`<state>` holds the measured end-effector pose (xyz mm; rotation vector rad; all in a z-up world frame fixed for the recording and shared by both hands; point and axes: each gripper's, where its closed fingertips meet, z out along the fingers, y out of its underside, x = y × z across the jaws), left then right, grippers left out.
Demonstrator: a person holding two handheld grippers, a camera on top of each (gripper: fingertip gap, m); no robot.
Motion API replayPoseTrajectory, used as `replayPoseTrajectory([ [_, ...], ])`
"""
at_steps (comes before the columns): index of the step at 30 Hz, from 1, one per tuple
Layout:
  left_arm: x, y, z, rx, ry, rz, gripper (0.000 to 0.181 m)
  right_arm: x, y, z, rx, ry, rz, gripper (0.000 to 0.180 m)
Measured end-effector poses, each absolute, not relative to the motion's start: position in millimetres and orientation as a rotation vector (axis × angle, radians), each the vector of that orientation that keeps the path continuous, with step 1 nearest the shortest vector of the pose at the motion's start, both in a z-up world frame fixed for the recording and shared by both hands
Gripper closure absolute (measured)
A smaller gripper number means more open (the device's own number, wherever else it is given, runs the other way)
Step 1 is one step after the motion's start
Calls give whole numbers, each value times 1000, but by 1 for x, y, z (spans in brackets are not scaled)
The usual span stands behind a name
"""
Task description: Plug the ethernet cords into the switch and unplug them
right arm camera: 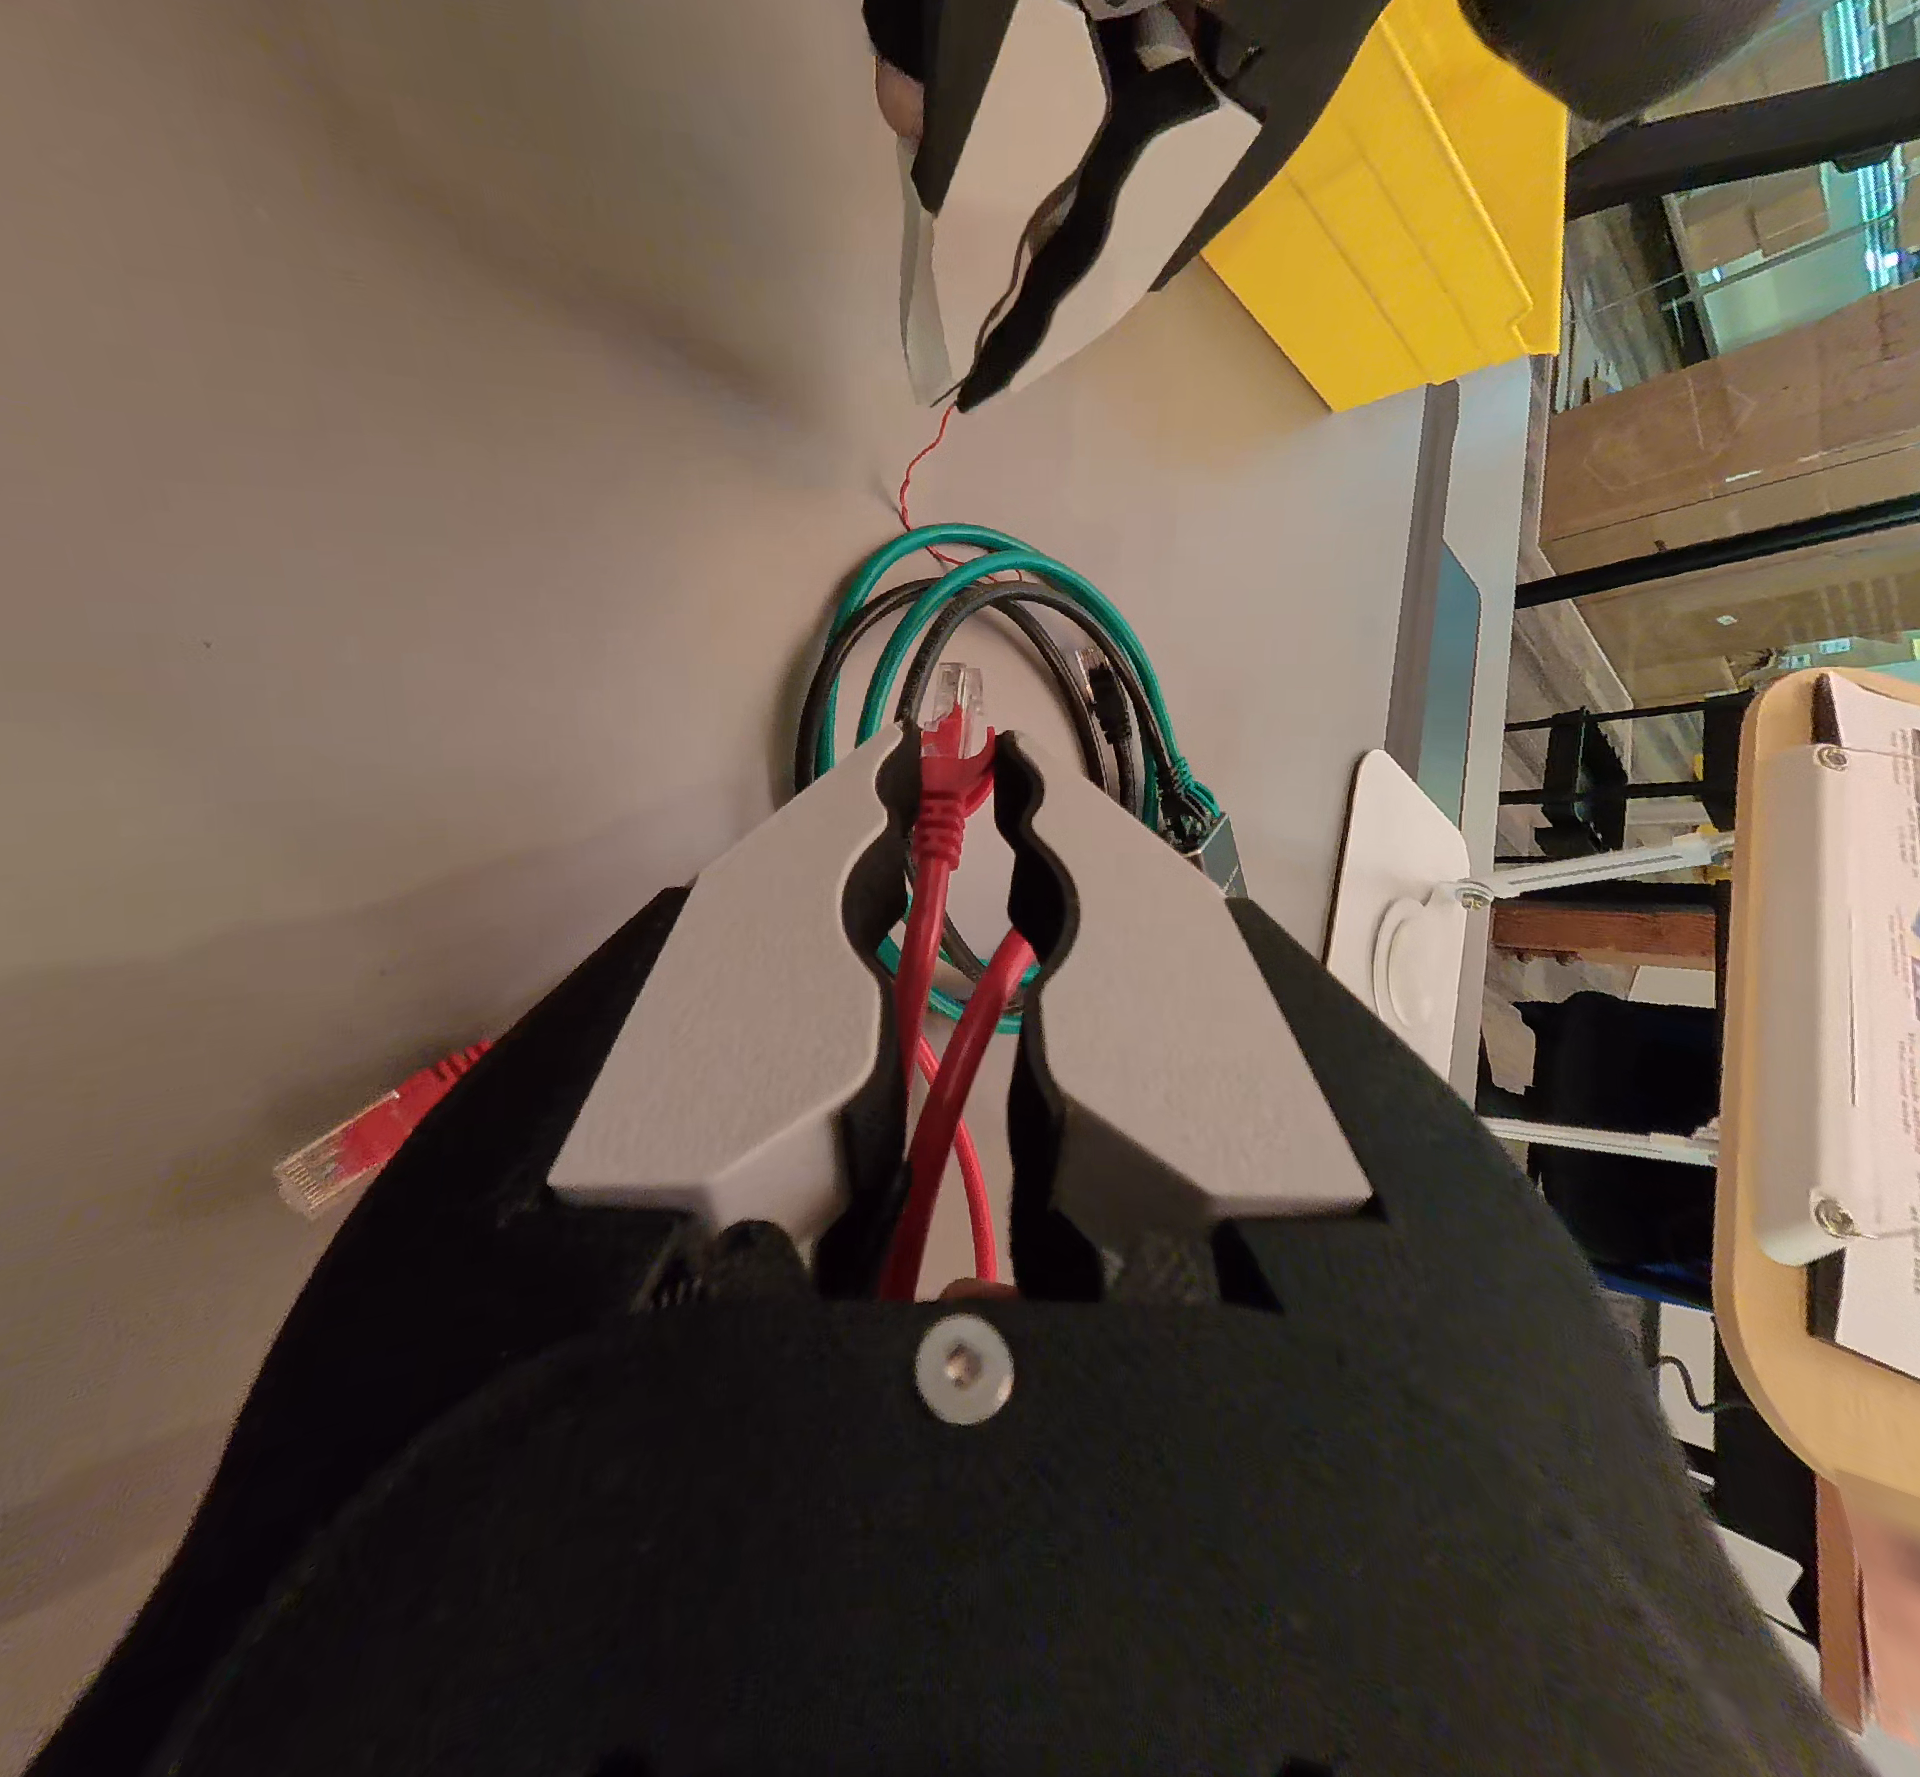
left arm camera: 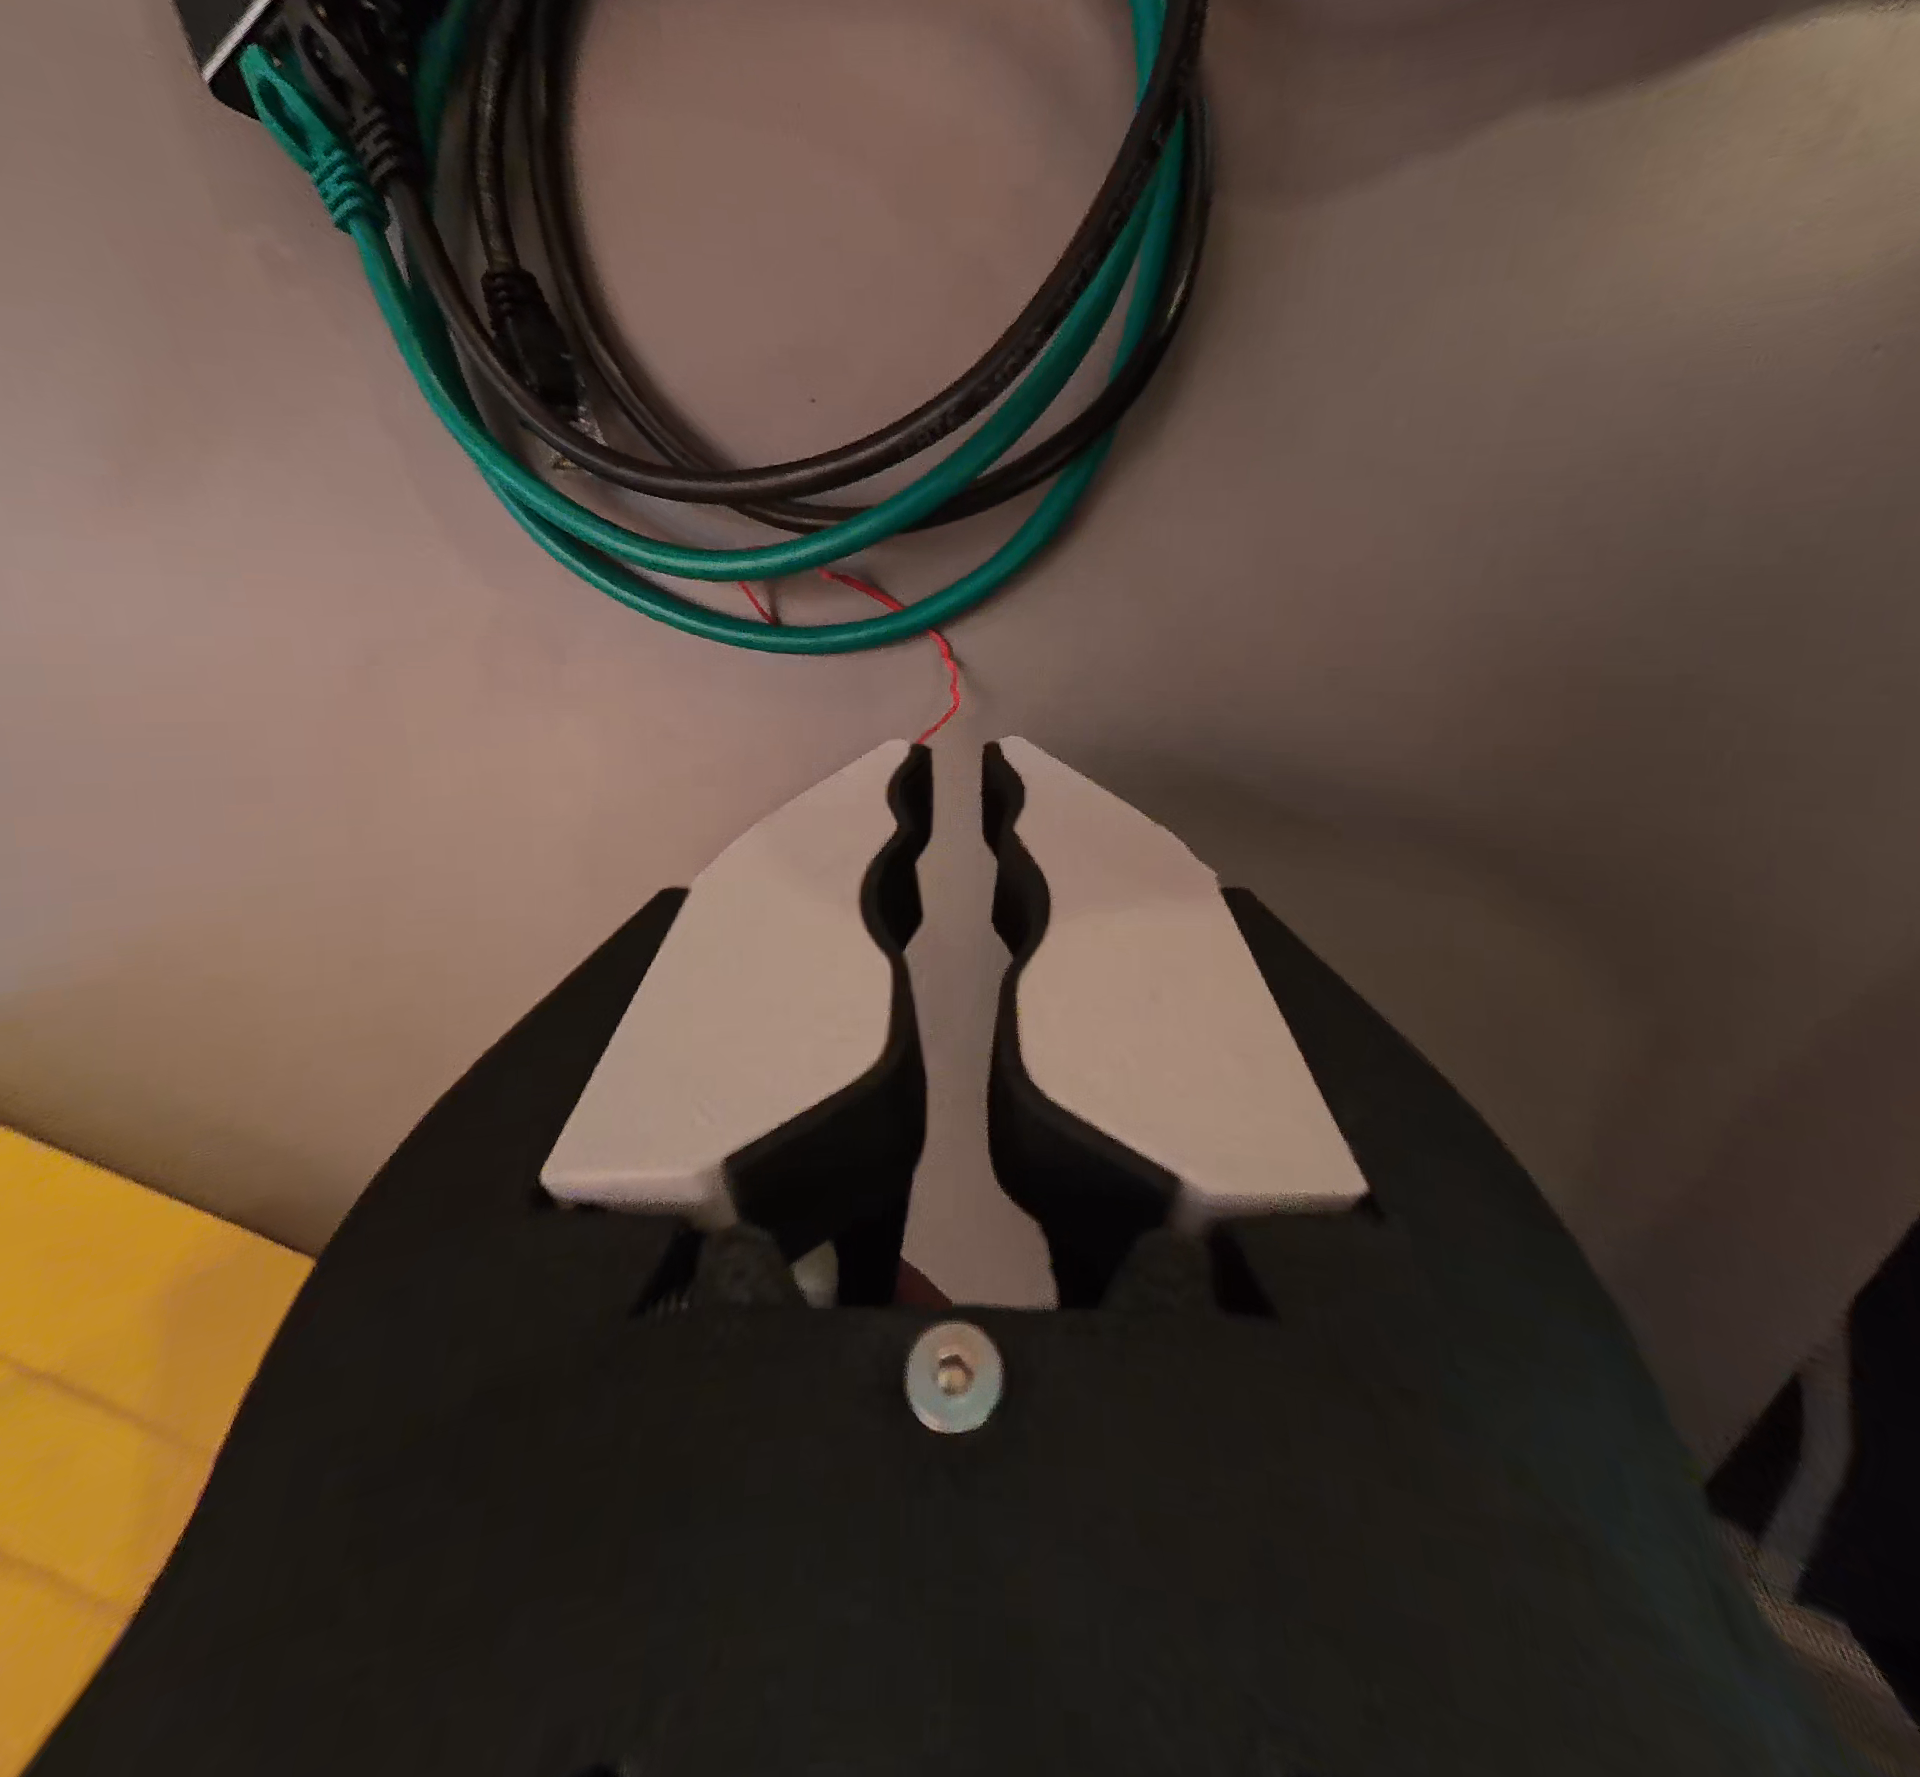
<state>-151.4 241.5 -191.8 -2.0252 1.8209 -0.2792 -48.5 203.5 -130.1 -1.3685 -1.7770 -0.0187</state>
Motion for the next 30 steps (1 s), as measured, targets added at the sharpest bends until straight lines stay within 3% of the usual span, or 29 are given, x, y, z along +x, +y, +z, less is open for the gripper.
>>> replayPoseTrajectory([
  [1, -151, 242, -193, -2021, 1824, -265, 168, -49, 203, -130, -1368, -1779, -22, 168],
  [4, -150, 243, -202, -1937, 1914, -171, 149, -49, 202, -130, -1369, -1784, -28, 168],
  [9, -149, 248, -211, -1879, 1973, -29, 168, -50, 201, -130, -1364, -1788, -37, 168],
  [15, -147, 249, -210, -1885, 1942, -39, 172, -50, 202, -130, -1360, -1785, -34, 168],
  [20, -151, 252, -209, -1838, 1948, 36, 156, -48, 203, -129, -1359, -1779, -32, 168],
  [30, -145, 249, -205, -1778, 1964, -120, 179, -49, 202, -129, -1353, -1781, -40, 168],
])
